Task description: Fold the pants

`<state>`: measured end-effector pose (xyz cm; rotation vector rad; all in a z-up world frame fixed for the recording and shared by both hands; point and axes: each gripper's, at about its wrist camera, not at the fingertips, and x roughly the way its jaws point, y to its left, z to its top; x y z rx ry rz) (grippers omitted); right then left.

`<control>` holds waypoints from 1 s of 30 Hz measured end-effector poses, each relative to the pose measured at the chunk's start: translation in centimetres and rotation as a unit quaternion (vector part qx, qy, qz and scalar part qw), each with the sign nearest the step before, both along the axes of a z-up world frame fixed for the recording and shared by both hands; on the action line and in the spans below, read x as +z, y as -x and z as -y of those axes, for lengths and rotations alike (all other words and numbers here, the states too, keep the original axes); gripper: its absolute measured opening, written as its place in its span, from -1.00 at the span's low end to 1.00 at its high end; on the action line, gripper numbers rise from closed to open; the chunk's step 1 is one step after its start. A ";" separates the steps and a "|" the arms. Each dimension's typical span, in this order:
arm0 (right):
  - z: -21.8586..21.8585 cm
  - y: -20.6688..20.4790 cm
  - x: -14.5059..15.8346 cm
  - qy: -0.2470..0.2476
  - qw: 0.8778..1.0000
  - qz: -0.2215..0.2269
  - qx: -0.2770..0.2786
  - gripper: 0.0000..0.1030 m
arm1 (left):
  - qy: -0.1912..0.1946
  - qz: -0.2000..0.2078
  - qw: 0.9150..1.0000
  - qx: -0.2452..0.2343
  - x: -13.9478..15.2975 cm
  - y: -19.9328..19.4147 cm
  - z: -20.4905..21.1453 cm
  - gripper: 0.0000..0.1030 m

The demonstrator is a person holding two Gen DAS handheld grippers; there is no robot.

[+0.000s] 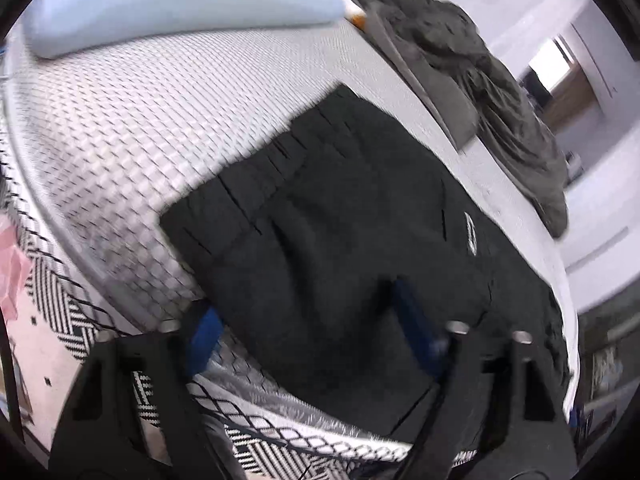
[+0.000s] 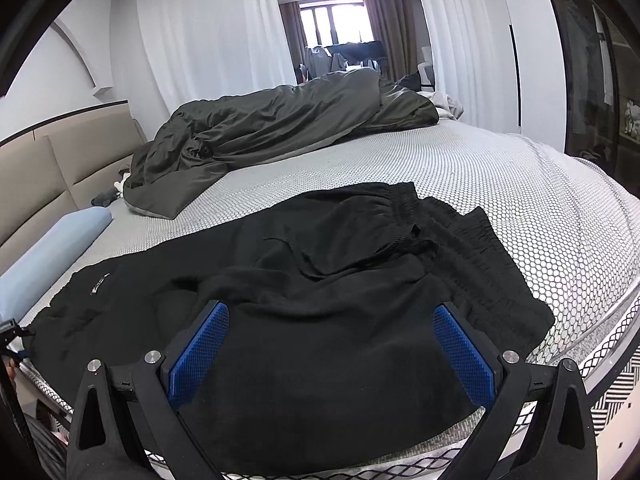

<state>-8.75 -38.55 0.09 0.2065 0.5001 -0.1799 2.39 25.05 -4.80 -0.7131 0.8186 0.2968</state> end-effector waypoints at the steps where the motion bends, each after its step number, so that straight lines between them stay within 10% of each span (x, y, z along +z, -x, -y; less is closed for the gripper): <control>1: 0.7 0.2 0.0 -0.015 1.000 0.002 0.001 1.00 | -0.001 0.004 1.000 0.012 0.5 -0.1 -0.1 -0.48; 2: 1.7 0.6 0.1 -0.033 0.999 0.008 -0.008 1.00 | -0.003 0.007 1.000 0.018 0.9 -0.1 -0.2 -0.96; 10: 11.0 6.2 -1.8 -0.169 0.979 0.005 -0.110 1.00 | -0.052 0.074 0.994 0.062 5.9 3.0 1.2 -0.99; 15: 13.6 5.3 -5.7 -0.294 0.951 -0.037 -0.092 0.62 | -0.051 0.081 0.994 0.054 6.2 4.5 1.5 -0.99; 22: 14.6 2.7 -6.5 -0.326 0.941 -0.034 -0.080 0.38 | -0.035 0.068 0.996 0.054 4.2 5.0 0.3 -0.99; 30: 14.4 5.7 -6.4 -0.291 0.948 -0.040 -0.122 -0.75 | -0.042 0.047 0.997 0.044 3.2 5.1 -0.2 -0.99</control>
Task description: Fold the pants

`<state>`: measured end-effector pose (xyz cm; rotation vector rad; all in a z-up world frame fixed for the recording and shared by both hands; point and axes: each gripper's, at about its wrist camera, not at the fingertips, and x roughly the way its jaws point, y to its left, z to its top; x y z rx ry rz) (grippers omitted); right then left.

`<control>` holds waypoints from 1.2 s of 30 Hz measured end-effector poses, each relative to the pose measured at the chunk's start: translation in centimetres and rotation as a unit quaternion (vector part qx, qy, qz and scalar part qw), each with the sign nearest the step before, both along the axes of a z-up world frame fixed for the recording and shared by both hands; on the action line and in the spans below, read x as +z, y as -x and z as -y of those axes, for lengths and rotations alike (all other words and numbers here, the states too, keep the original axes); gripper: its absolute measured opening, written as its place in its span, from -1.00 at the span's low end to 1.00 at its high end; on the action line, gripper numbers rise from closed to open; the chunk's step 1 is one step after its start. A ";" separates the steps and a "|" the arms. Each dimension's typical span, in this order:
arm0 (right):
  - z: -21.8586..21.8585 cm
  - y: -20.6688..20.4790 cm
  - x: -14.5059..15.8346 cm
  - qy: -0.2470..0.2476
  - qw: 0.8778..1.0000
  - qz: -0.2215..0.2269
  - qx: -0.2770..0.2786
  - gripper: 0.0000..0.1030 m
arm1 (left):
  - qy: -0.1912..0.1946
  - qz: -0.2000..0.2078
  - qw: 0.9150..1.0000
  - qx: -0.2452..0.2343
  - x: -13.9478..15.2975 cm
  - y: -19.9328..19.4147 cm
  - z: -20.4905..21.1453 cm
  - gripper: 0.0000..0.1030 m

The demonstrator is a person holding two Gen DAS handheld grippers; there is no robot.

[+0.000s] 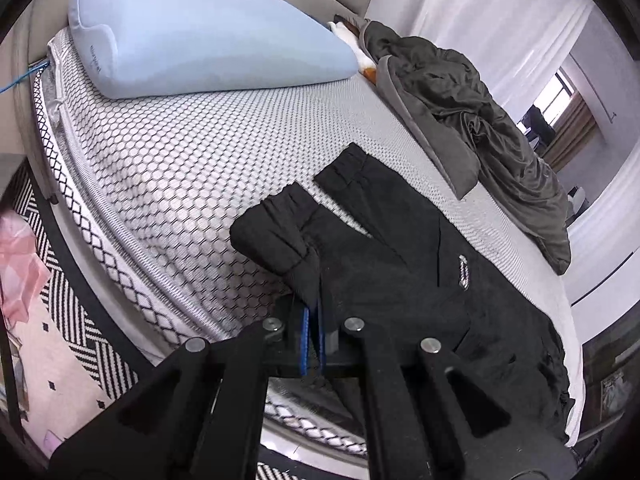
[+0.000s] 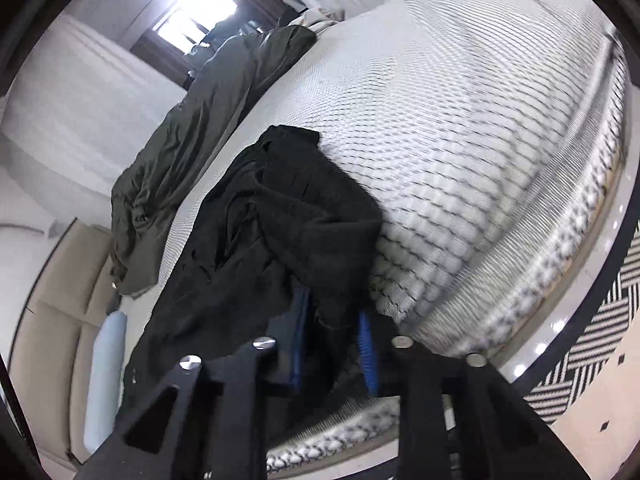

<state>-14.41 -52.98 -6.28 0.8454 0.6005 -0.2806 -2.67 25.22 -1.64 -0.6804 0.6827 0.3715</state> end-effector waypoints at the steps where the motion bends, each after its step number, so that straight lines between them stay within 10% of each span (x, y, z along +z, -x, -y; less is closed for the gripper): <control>1: -0.1 0.7 0.1 0.000 1.000 0.006 -0.001 -0.76 | 0.001 -0.004 1.000 0.001 -0.2 0.2 -0.1 -0.99; 9: -1.0 3.0 1.6 0.022 1.000 0.020 -0.005 -0.77 | 0.029 -0.019 0.999 0.006 -1.7 0.2 -1.0 -1.00; 16: -3.0 1.5 8.3 0.094 0.992 0.074 -0.035 -0.78 | 0.029 0.023 0.999 0.011 3.0 -2.4 -1.3 -1.00; 27: -3.2 -19.5 17.7 0.168 0.984 0.018 -0.061 -0.76 | -0.005 -0.028 0.999 0.016 5.9 -21.5 -3.7 -1.00; 31: -2.4 -31.9 15.7 0.208 0.975 -0.066 -0.041 0.27 | -0.032 -0.115 0.993 -0.010 2.5 -30.1 -4.3 -0.62; 36: -4.2 -33.2 14.0 0.219 0.973 -0.052 -0.044 0.30 | -0.044 -0.104 0.993 -0.024 2.6 -30.6 -4.7 -0.07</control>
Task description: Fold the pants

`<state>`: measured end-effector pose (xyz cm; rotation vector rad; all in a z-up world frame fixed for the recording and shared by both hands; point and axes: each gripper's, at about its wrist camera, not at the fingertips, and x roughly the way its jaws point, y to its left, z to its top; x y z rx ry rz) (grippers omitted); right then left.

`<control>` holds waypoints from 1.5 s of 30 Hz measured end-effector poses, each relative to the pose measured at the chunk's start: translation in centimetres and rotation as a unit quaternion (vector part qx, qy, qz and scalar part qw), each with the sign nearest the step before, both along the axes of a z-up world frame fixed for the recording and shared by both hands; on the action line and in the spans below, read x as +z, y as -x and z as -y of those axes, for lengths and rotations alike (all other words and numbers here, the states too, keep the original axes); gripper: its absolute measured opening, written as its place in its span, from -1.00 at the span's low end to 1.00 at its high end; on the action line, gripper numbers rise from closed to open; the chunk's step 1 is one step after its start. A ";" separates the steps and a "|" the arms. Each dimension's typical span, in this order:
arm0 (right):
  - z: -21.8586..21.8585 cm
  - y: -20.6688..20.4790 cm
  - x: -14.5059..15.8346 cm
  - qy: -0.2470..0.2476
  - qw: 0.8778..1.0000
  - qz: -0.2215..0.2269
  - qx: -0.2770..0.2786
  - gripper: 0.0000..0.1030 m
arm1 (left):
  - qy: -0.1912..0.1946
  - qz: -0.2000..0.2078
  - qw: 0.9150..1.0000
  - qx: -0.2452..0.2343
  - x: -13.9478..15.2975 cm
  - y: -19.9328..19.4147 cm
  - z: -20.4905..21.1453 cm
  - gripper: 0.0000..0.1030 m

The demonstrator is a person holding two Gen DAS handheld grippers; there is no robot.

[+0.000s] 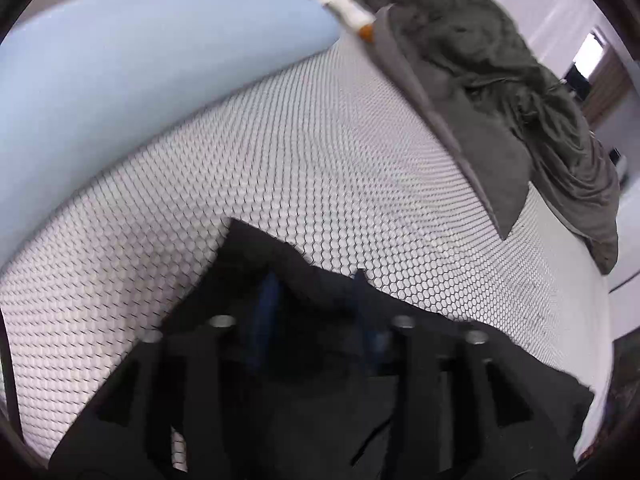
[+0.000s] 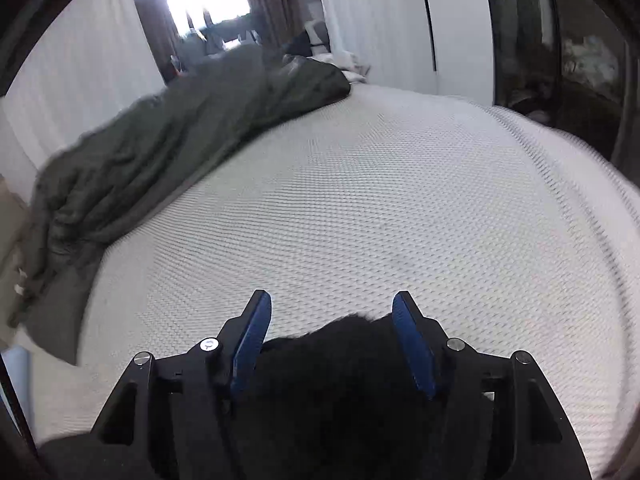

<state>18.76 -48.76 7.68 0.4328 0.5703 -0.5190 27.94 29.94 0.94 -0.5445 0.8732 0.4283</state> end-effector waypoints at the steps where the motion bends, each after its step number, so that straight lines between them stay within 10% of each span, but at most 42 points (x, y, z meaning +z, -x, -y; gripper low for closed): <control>1: -0.8 0.6 0.0 0.007 1.000 0.002 0.007 0.34 | -0.018 0.008 1.000 0.000 0.7 0.6 0.2 0.06; 11: -8.1 10.6 -0.6 -0.023 0.995 0.041 0.093 0.73 | -0.004 0.092 0.996 0.014 5.1 10.6 5.2 0.14; 21: -2.1 17.9 -7.3 -0.122 0.989 0.016 0.078 0.78 | 0.102 0.071 0.992 -0.032 -1.9 15.5 9.8 0.14; 28: 2.5 15.7 -12.1 -0.292 0.950 0.071 0.088 0.70 | 0.198 0.061 0.977 -0.046 -7.5 13.4 9.6 0.12; 31: 2.7 13.7 -12.3 -0.294 0.947 0.104 0.080 0.50 | 0.192 0.063 0.979 -0.040 -8.1 11.7 10.3 -0.05; 34: 2.5 12.0 -13.2 -0.290 0.952 0.087 0.044 -0.39 | 0.165 0.067 0.984 -0.018 -8.5 9.9 10.5 -0.93; 45: 0.0 18.8 -11.7 -0.264 0.960 0.082 0.042 -0.69 | 0.088 0.057 0.994 -0.013 -6.9 12.7 9.2 -0.90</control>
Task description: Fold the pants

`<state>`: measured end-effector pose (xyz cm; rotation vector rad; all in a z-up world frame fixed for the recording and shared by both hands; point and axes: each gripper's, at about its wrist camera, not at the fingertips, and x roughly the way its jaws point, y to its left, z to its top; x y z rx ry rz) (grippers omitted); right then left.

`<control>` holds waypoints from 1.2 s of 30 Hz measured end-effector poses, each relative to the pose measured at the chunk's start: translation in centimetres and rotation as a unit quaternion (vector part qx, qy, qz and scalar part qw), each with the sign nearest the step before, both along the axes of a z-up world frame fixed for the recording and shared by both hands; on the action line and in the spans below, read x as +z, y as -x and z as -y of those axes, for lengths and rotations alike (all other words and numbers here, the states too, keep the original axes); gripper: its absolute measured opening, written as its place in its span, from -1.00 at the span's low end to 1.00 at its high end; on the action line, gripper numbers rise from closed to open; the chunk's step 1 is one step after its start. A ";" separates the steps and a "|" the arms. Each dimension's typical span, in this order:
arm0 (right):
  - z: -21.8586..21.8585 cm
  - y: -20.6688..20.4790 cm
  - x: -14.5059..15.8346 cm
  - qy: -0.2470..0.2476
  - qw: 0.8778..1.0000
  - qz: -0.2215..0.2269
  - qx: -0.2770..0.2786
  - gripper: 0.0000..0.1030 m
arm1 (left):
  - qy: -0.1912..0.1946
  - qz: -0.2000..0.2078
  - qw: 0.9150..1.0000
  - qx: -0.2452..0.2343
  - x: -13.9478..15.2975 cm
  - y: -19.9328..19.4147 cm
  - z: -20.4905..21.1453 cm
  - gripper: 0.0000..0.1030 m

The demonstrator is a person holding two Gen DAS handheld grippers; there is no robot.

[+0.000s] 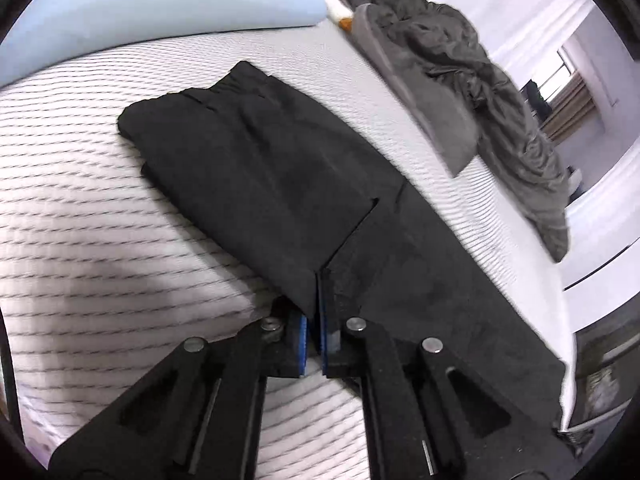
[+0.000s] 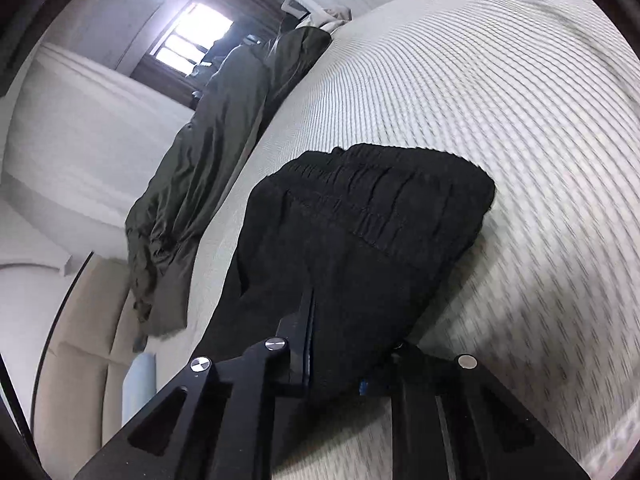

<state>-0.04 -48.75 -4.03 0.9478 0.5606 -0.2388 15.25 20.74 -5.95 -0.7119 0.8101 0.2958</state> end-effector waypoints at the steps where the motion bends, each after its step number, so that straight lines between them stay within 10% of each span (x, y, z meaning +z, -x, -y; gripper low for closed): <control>1: -0.2 0.2 -0.2 0.008 1.000 -0.018 0.007 -0.62 | -0.006 -0.012 1.000 0.003 -0.2 0.5 -0.4 -0.83; 11: 1.0 6.2 3.8 0.090 0.995 0.015 -0.044 -0.05 | -0.116 0.029 0.991 0.060 4.9 6.0 -1.0 -0.33; 19: -4.9 2.4 6.7 0.196 0.980 0.008 0.041 -0.02 | -0.118 0.089 0.982 -0.116 7.1 2.5 7.9 0.11; 23: -11.4 -2.1 5.7 0.259 0.953 -0.018 0.155 0.42 | -0.125 0.074 0.966 -0.213 6.1 0.3 14.0 0.26; 31: -25.4 -7.9 1.1 0.403 0.852 -0.081 0.324 0.89 | -0.157 0.034 0.918 -0.361 2.2 -0.6 25.0 0.98; 36: -27.1 -9.2 0.1 0.430 0.827 -0.094 0.350 0.93 | -0.215 0.001 0.901 -0.377 0.3 -0.1 26.8 0.98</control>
